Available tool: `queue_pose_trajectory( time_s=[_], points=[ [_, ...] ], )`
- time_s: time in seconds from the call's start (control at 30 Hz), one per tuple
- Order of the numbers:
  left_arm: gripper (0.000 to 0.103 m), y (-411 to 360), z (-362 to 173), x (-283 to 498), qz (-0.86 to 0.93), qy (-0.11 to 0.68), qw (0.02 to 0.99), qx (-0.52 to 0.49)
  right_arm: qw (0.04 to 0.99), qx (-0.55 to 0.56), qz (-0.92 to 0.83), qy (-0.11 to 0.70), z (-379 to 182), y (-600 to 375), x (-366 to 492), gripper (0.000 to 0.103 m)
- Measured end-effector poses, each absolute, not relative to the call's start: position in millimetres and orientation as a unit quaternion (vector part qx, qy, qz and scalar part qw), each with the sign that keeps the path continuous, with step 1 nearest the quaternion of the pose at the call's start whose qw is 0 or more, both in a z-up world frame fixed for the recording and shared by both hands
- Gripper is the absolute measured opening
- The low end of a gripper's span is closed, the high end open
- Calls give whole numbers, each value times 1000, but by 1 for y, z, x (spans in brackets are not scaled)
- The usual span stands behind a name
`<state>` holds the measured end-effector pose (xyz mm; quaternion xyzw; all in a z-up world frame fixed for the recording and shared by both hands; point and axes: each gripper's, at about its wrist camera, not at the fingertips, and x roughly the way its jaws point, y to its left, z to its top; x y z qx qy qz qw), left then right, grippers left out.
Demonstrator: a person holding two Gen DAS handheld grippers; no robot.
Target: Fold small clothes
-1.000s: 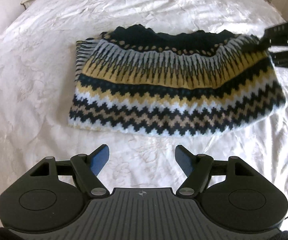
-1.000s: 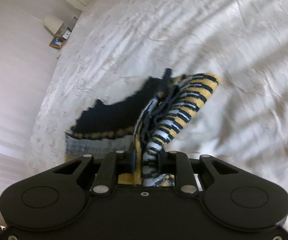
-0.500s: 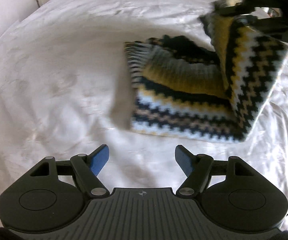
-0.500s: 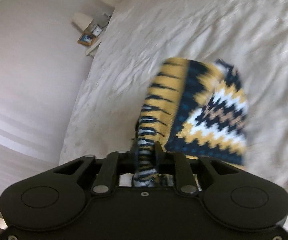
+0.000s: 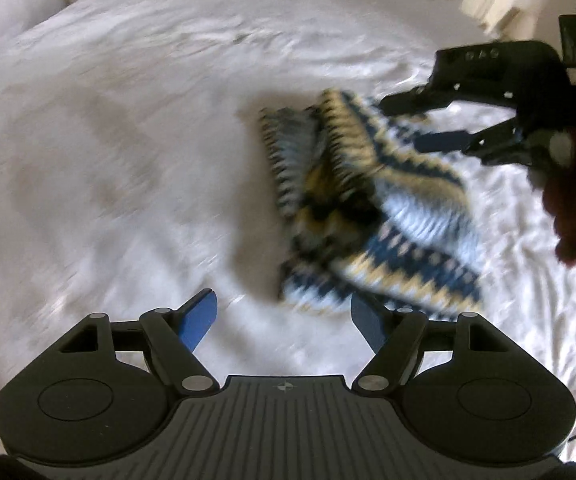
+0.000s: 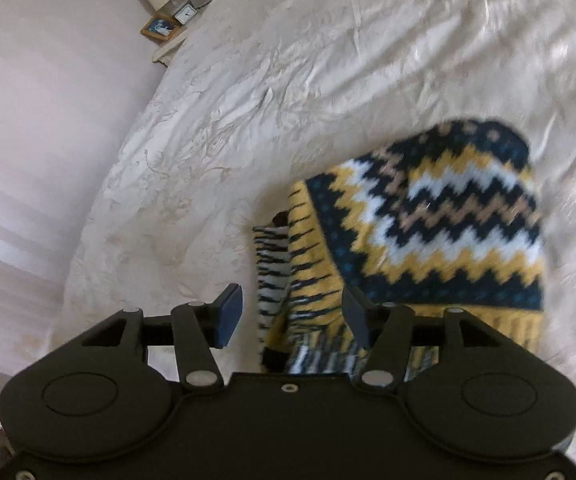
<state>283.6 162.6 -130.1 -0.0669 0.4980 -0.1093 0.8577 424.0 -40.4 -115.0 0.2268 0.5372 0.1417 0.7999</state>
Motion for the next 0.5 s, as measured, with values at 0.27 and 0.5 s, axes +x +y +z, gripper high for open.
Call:
queue_pose_trajectory(
  time_s=[0.27, 0.5],
  points=[
    [74, 112, -151, 318, -199, 497, 844, -43, 814, 176, 131, 538, -98, -50, 412, 64],
    [74, 136, -149, 331, -199, 505, 840, -24, 812, 118, 136, 555, -107, -41, 378, 65]
  ],
)
